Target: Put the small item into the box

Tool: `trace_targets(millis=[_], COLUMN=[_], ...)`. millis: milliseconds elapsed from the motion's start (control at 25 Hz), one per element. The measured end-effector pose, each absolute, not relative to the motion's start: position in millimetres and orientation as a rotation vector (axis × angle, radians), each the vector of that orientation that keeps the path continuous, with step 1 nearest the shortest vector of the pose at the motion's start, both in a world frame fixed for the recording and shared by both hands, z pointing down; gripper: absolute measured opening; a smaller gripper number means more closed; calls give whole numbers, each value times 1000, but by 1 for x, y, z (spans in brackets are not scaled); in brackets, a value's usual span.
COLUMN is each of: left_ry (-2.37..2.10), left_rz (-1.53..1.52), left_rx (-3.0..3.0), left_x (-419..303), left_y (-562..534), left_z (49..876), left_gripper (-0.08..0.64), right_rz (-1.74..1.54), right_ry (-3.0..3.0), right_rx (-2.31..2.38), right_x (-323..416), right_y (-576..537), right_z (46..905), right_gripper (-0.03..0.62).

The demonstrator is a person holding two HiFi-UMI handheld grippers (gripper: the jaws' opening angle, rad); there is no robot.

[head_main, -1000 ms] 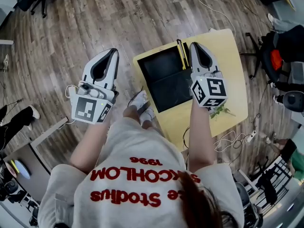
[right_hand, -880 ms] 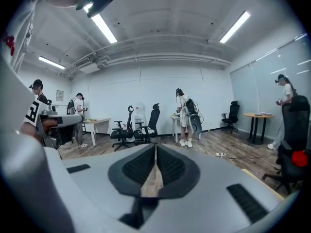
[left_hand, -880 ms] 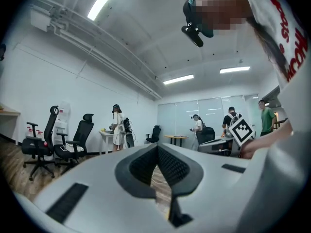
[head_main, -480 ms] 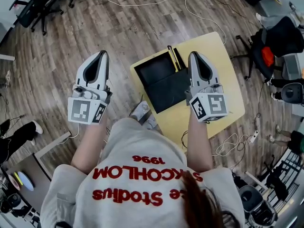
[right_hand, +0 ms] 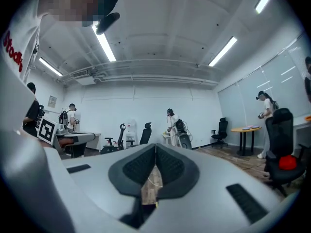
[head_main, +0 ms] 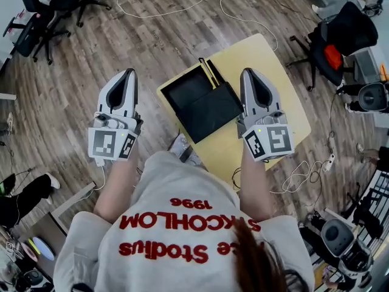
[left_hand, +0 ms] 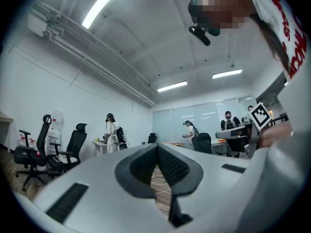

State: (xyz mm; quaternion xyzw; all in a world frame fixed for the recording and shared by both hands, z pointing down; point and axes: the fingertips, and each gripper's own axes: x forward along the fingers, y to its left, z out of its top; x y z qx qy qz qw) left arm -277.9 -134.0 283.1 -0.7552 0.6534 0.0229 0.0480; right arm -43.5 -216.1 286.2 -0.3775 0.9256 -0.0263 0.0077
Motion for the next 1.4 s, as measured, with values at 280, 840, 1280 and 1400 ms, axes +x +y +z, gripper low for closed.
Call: trace_targets(millis=[280, 840, 1280, 1400], left_ry=[1798, 1367, 1178, 1176], left_rz=[106, 156, 164, 158], left_rx=[-2454, -2729, -2813, -2812], left_x=[-228, -90, -33, -33], left_y=[-159, -189, -186, -183], left_z=[283, 282, 284, 286], left_gripper=[8, 6, 8, 6], right_rz=[-101, -64, -27, -14], right_ry=[2765, 2429, 2292, 2304], right_rx=[-1427, -1913, -2069, -2071], right_x=[19, 161, 207, 206], right_y=[-195, -136, -97, -96], right_z=[288, 280, 284, 285], right_gripper=[8, 8, 3, 3])
